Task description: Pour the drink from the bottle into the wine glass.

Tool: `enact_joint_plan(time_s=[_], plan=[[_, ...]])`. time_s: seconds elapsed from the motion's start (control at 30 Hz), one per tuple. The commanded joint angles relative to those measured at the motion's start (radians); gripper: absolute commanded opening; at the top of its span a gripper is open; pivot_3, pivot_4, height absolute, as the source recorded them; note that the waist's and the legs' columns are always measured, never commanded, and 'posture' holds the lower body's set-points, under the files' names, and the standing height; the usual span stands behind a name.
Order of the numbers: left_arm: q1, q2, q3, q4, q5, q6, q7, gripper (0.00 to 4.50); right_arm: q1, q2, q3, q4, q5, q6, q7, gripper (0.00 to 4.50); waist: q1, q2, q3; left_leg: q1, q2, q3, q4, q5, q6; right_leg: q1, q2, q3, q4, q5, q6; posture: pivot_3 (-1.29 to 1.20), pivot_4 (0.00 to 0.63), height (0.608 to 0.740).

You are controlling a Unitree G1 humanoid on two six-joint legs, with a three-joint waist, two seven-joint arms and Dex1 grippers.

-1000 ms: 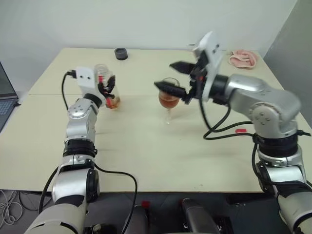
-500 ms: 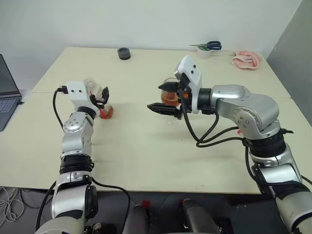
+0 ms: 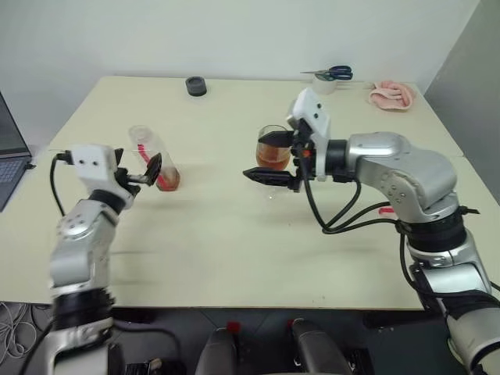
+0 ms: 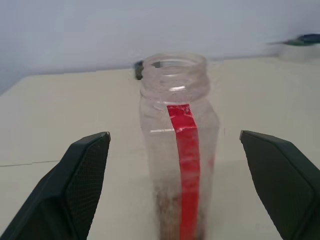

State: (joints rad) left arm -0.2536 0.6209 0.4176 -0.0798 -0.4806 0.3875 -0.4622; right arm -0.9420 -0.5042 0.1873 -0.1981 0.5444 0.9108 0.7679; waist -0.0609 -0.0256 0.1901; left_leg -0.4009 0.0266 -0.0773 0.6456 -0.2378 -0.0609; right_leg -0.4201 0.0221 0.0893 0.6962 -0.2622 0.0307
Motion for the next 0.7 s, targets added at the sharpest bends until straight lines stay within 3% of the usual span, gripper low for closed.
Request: enact_joint_plan(time_s=[0.03, 0.17, 0.33, 0.47, 0.7], plan=[[0.031, 0.142, 0.181, -0.110, -0.203, 0.114, -0.168, 4.45, 0.043, -0.079, -0.116, -0.046, 0.051, -0.017, 0.069, 4.50, 0.001, -0.001, 0.000, 0.000, 0.001, 0.000, 0.000, 0.000, 0.000, 0.000, 0.000, 0.000, 0.000, 0.000, 0.000, 0.00, 0.150, 0.740], [-0.005, 0.309, 0.174, -0.100, -0.311, 0.211, -0.355, 4.45, 0.095, -0.211, -0.217, 0.016, 0.069, -0.066, 0.174, 4.50, 0.013, -0.001, 0.001, 0.000, 0.000, 0.000, 0.000, 0.000, 0.000, 0.001, 0.001, -0.001, -0.003, -0.004, 0.004, 0.00, 0.150, 0.740], [-0.120, 0.418, 0.086, -0.114, -0.408, 0.308, -0.507, 4.45, 0.116, -0.347, -0.280, 0.125, 0.068, -0.123, 0.299, 4.50, 0.010, 0.000, 0.001, 0.001, 0.001, 0.002, -0.001, 0.000, 0.000, 0.004, 0.001, 0.000, -0.010, -0.004, 0.005, 0.00, 0.150, 0.740], [-0.219, 0.434, 0.006, -0.024, -0.360, 0.277, -0.583, 4.45, 0.122, -0.388, -0.287, 0.186, 0.051, -0.179, 0.359, 4.50, -0.001, 0.001, 0.002, 0.001, 0.001, 0.002, -0.002, 0.000, 0.000, 0.004, 0.002, 0.000, -0.012, -0.004, 0.005, 0.00, 0.150, 0.740], [-0.276, 0.438, -0.057, 0.053, -0.318, 0.255, -0.687, 4.45, 0.109, -0.349, -0.266, 0.190, 0.072, -0.190, 0.400, 4.50, -0.022, 0.001, 0.002, 0.001, 0.002, 0.005, -0.002, 0.000, 0.000, 0.001, 0.004, 0.005, -0.009, -0.004, 0.004, 0.00, 0.150, 0.740]])
